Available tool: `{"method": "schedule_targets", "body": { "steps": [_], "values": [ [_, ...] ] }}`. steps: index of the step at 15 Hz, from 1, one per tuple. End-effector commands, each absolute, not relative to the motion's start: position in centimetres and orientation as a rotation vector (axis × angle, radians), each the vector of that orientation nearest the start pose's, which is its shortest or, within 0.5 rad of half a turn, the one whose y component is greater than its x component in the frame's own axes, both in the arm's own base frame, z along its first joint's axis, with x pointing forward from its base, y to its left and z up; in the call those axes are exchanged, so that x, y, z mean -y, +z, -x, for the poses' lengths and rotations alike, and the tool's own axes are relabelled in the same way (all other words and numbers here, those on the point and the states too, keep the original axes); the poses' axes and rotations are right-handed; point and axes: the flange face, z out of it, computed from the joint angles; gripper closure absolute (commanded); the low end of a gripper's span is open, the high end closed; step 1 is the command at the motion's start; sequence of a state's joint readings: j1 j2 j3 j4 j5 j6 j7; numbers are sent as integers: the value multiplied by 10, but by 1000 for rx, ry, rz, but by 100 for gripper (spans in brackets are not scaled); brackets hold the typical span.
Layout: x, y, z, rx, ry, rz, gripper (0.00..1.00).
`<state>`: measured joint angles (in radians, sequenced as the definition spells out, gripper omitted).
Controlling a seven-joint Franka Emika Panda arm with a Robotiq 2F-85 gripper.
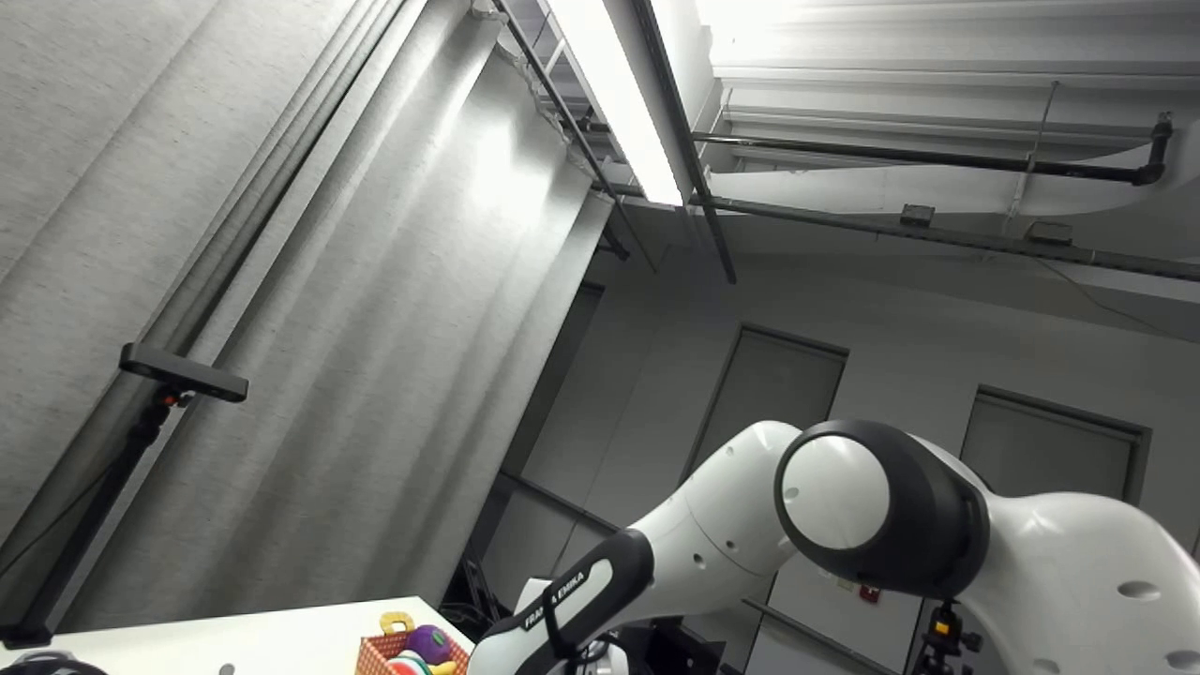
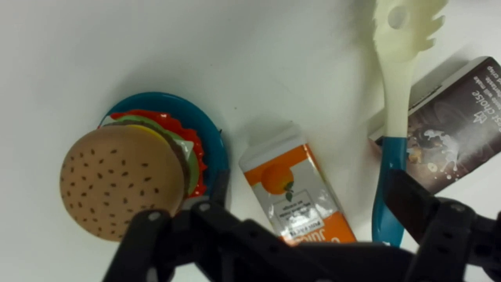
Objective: Put a plush toy in the black pot
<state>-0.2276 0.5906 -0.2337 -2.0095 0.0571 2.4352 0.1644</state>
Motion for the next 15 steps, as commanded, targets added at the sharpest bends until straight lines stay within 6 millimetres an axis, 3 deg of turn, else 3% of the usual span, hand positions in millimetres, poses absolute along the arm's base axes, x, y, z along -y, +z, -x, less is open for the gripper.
{"method": "schedule_targets", "body": {
  "steps": [1, 5, 6, 7, 10, 15],
  "values": [
    [269, 147, -530, -925, 269, 3037, 0],
    [272, 143, -531, -751, 280, 3051, 0],
    [273, 142, -531, -726, 284, 3053, 5],
    [274, 143, -530, -704, 284, 3054, 26],
    [277, 147, -531, -651, 282, 3064, 37],
    [276, 153, -534, -593, 293, 3076, 76]
  ]
}}
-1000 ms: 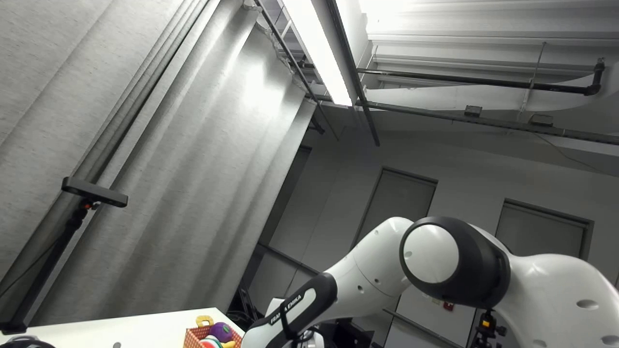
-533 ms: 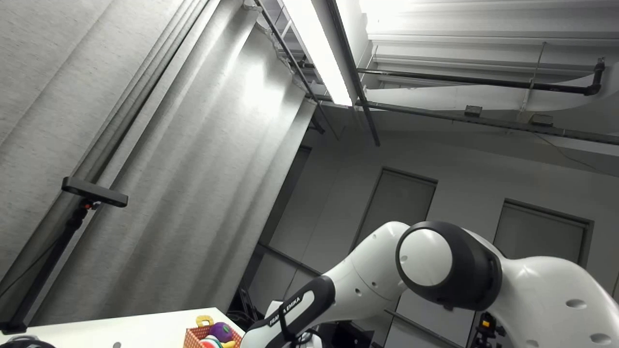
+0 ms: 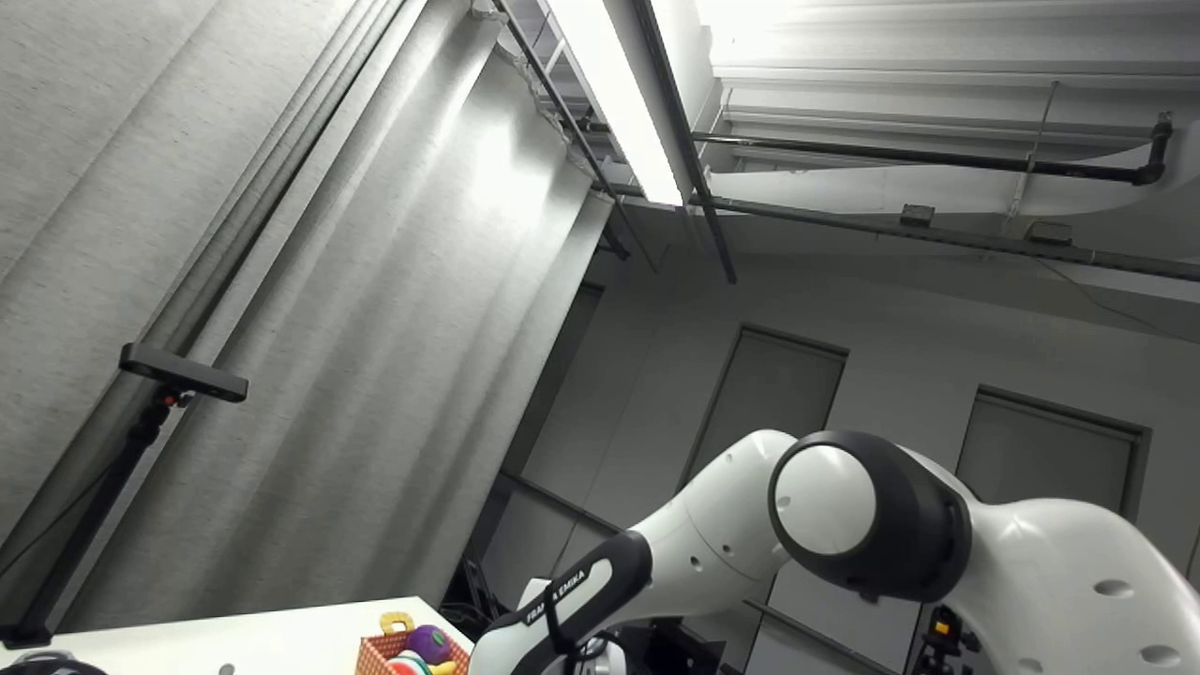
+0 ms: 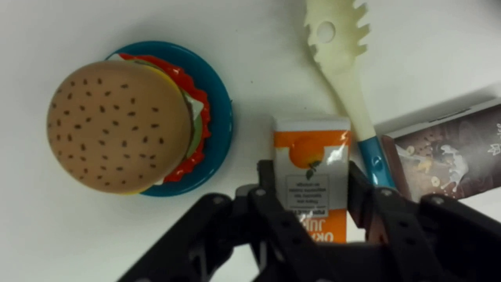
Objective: Put a plush toy in the black pot
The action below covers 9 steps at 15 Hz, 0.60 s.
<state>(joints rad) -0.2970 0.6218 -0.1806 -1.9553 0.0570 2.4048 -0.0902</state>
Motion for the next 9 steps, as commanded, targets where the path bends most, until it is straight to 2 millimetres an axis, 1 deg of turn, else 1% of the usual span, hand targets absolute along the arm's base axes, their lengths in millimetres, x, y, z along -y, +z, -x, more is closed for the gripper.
{"method": "schedule_targets", "body": {
  "steps": [1, 3, 6, 9],
  "values": [
    [275, 156, -535, -589, 296, 3087, 83],
    [272, 164, -540, -587, 275, 3126, 84],
    [261, 179, -550, -575, 192, 3196, 84],
    [243, 198, -559, -569, 37, 3256, 84]
  ]
}}
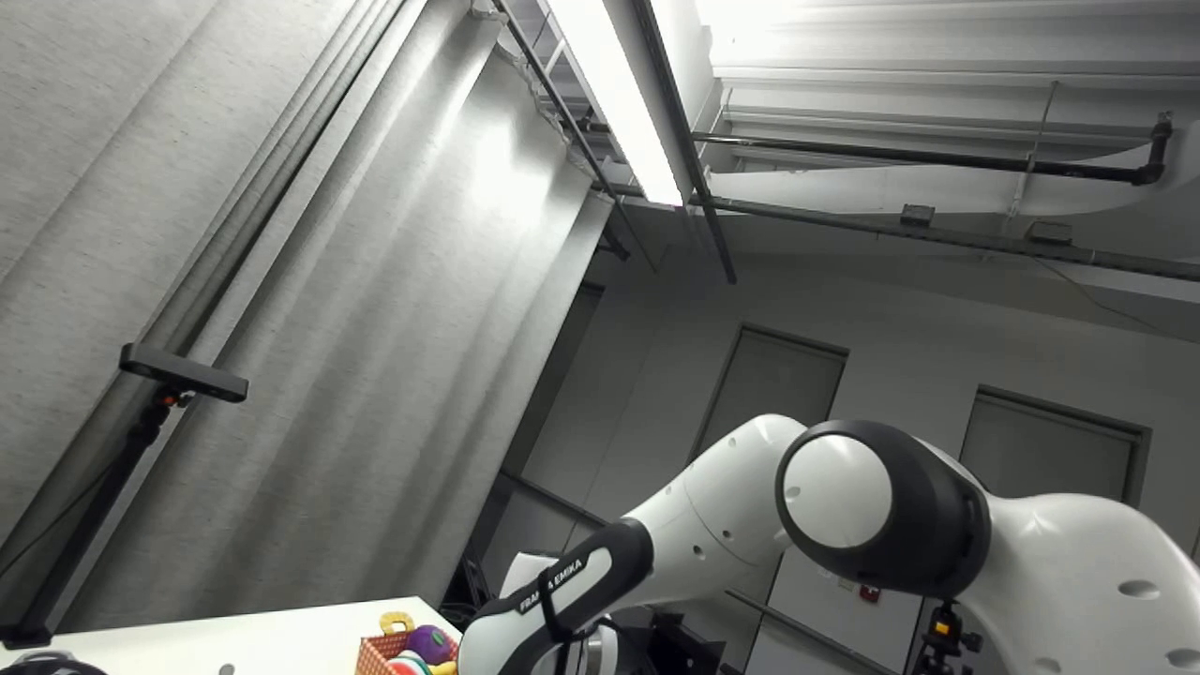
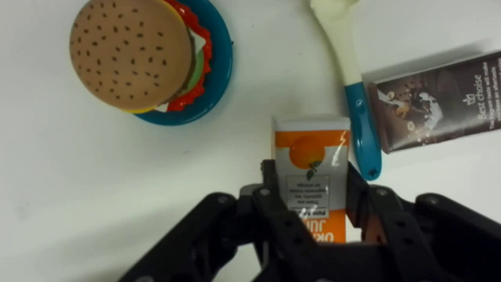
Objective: Put a plush toy in the black pot
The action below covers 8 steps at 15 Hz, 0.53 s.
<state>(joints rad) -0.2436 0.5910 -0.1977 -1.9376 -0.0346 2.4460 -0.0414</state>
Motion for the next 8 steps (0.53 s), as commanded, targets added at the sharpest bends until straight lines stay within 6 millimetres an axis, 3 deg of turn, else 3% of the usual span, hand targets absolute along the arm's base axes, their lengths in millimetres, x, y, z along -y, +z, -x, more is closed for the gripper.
{"method": "schedule_targets", "body": {
  "steps": [1, 4, 8],
  "values": [
    [237, 204, -561, -573, -17, 3268, 84],
    [222, 215, -559, -617, -187, 3292, 84],
    [217, 210, -543, -756, -367, 3289, 84]
  ]
}}
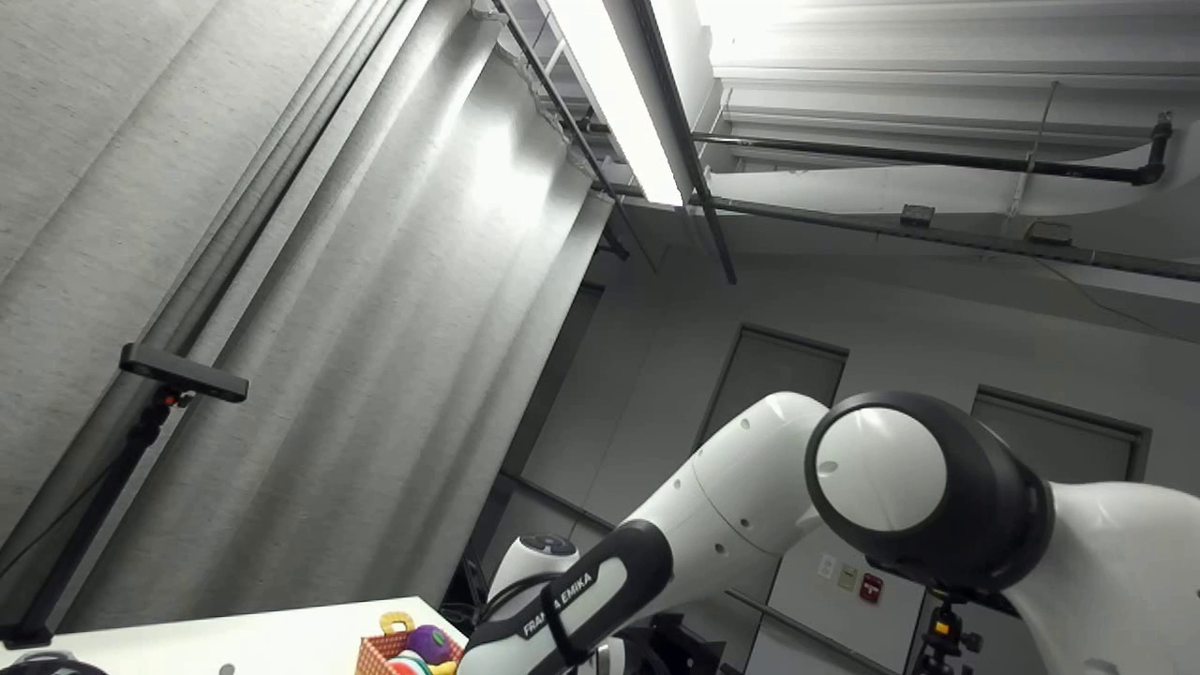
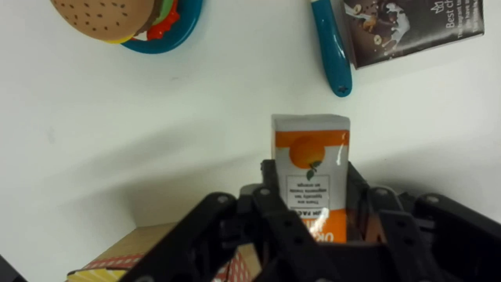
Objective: Put a plush toy in the black pot
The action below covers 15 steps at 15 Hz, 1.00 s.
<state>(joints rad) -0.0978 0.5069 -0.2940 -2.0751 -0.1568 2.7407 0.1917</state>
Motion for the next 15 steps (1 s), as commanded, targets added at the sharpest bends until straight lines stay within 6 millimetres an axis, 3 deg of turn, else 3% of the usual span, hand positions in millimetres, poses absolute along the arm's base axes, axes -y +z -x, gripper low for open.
{"method": "schedule_targets", "body": {
  "steps": [1, 6, 10, 15],
  "values": [
    [216, 207, -538, -780, -407, 3286, 84],
    [214, 201, -522, -827, -659, 3299, 84],
    [211, 198, -524, -786, -884, 3351, 84],
    [192, 158, -528, -746, -1014, 3377, 84]
  ]
}}
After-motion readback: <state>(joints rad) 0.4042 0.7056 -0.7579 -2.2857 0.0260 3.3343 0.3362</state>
